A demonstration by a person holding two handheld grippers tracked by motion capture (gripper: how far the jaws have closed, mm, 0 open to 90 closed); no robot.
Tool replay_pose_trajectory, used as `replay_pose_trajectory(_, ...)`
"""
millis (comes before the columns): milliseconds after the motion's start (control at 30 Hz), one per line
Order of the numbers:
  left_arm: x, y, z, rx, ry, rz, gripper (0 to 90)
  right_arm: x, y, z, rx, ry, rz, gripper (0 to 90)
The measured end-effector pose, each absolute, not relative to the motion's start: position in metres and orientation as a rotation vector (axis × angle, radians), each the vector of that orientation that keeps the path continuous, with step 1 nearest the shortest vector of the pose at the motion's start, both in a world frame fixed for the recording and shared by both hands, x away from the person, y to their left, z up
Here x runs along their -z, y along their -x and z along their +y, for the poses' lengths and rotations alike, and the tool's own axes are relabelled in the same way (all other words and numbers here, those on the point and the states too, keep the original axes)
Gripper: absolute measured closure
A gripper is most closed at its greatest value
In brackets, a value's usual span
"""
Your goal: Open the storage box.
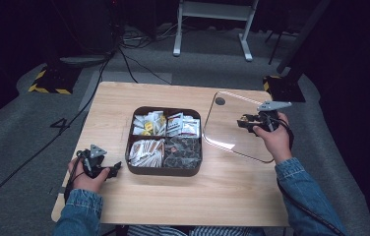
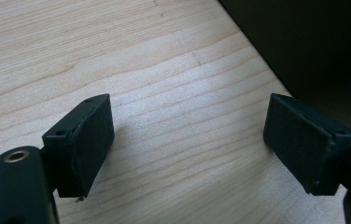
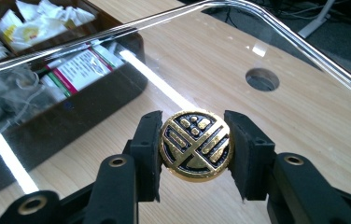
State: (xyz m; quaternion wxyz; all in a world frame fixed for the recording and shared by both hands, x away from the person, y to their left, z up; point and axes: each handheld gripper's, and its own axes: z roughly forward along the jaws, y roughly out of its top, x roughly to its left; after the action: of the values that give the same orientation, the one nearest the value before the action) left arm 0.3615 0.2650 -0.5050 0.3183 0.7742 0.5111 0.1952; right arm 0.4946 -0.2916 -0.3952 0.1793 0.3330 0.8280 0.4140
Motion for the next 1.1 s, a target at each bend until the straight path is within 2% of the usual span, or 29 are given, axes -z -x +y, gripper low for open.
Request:
replay_pose_trajectory(600, 0.505, -0.361, 0.265, -0.514, -2.036, 1.345, 16.8, 0.436, -0.497, -0.311, -1.104, -1.038, 2.364, 59.1)
replay_pose_trajectory(1100, 0.505, -0.361, 0.265, -0.513, -2.040, 1.344, 16.9, 0.466, -0.494, -0.310, -1.105, -1.079, 2.358, 59.1)
